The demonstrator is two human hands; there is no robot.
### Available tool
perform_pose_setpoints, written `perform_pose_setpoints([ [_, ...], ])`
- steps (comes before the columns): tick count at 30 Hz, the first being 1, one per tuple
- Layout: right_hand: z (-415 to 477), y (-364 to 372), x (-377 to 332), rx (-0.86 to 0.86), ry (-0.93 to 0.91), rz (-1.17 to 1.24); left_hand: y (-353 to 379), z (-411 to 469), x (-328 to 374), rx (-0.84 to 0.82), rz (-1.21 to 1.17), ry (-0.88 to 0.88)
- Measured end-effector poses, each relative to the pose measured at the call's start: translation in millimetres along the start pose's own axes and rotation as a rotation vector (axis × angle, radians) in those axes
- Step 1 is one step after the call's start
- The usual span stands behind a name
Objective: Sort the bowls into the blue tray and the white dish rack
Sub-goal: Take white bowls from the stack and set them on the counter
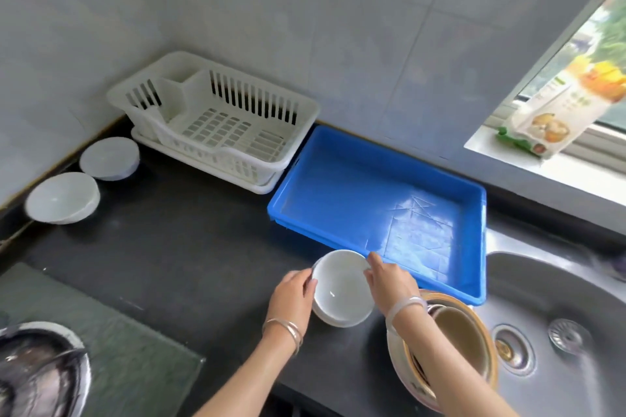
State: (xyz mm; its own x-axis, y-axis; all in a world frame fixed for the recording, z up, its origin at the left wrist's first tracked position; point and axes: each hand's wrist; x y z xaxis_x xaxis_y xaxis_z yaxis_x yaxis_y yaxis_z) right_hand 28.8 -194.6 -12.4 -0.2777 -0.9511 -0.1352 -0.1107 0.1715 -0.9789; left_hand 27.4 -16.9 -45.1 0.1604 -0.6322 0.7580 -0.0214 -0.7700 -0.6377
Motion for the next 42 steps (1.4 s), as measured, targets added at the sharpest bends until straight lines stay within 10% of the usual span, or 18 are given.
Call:
perform_pose_setpoints([
  [28,-26.9,-40.5,49.0,0.209,0.25,0.458,-1.6,9.4,32.2,0.168,0.016,-0.107],
  [42,24.5,-46.9,-53.8,0.165,0.086,0.614,-110.9,58.5,-27.5,0.416,-0.26,-0.394],
])
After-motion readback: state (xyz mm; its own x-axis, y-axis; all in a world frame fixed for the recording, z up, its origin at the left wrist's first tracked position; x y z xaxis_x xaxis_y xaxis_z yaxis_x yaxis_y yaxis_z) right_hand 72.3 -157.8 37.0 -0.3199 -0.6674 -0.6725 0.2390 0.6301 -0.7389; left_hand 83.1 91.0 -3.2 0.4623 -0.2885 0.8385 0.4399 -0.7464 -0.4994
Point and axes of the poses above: each hand's wrist, its own z-axis towards the middle knuckle, its own y-axis out of the palm, x = y × z, and after that the axes turned 15 degrees about x, right-handed
